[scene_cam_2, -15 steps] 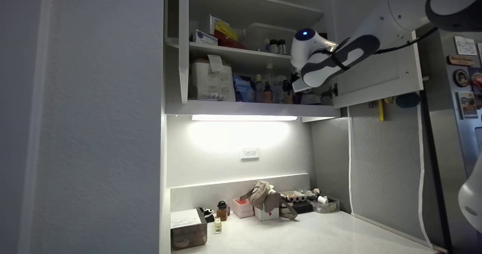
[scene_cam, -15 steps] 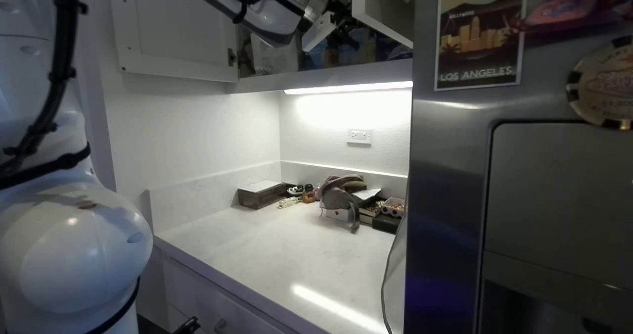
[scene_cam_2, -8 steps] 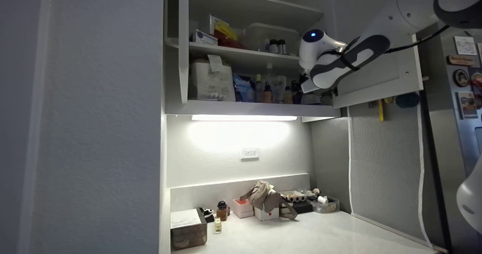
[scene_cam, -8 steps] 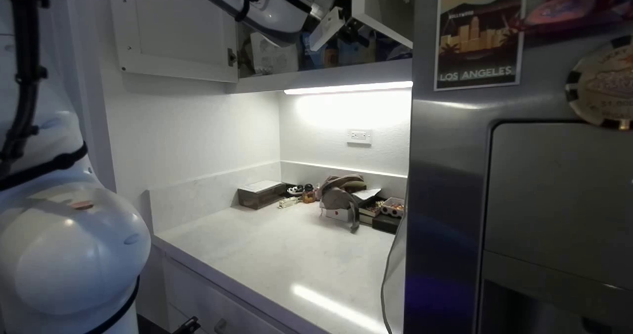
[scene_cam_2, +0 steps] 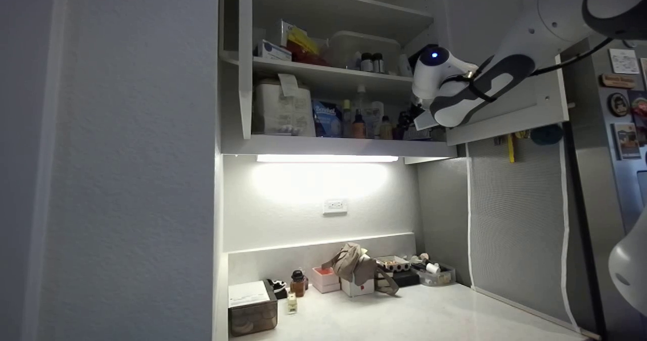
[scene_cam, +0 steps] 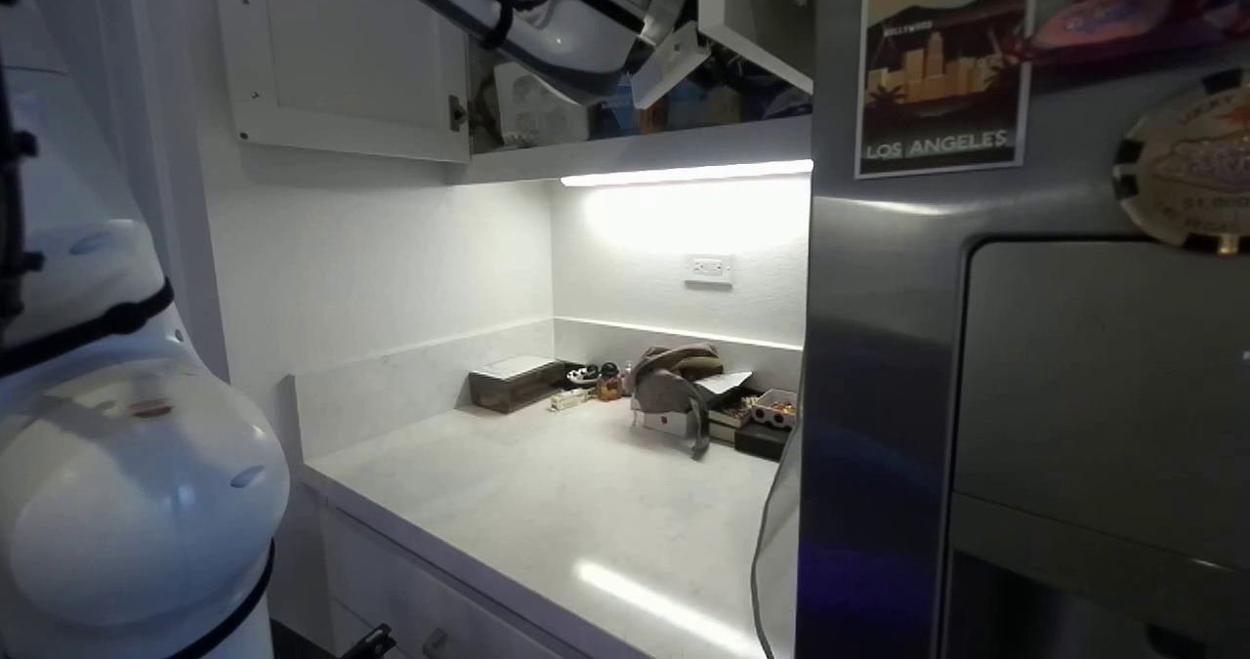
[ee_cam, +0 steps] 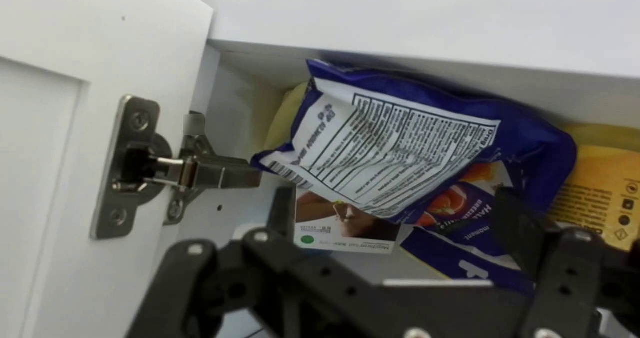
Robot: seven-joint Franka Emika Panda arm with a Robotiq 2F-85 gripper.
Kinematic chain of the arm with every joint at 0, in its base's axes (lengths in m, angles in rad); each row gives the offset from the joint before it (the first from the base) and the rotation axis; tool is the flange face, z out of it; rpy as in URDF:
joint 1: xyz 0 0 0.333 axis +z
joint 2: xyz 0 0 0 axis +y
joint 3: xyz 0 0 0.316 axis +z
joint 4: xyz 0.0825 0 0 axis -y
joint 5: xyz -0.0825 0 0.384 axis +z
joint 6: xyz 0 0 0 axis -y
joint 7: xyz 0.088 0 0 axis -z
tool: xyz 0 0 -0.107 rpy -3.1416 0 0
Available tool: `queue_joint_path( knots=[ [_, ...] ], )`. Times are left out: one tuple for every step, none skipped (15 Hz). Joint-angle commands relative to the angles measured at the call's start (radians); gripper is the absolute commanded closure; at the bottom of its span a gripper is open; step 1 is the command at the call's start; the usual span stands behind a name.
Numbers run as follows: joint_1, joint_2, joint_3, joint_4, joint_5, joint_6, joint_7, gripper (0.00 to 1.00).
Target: Remove the blue and white packet from the cabinet and put it on the counter
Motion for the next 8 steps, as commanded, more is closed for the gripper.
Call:
queue_joint_path(
  knots=[
    [0.007,0.001,0.001,-0.003,0.014,0.011,0.012,0.00],
    [0.017,0.000,-0.003,-0.006,0.037,0.008,-0.011,0.00],
    [0.032,0.001,-0.003,-0.003,0.069,0.005,-0.028,0.00],
    [0.038,-0.002,-0.004,-0.003,0.086,0.010,-0.034,0.00],
    [0.044,-0.003,-0.004,0.000,0.099,0.011,-0.042,0.00],
    [0.049,0.004,0.006,0.013,0.099,0.001,-0.032,0.00],
    [0.050,0.008,0.010,0.017,0.090,0.009,-0.022,0.00],
    [0.051,0.010,0.013,0.023,0.079,0.011,-0.019,0.00]
  ],
)
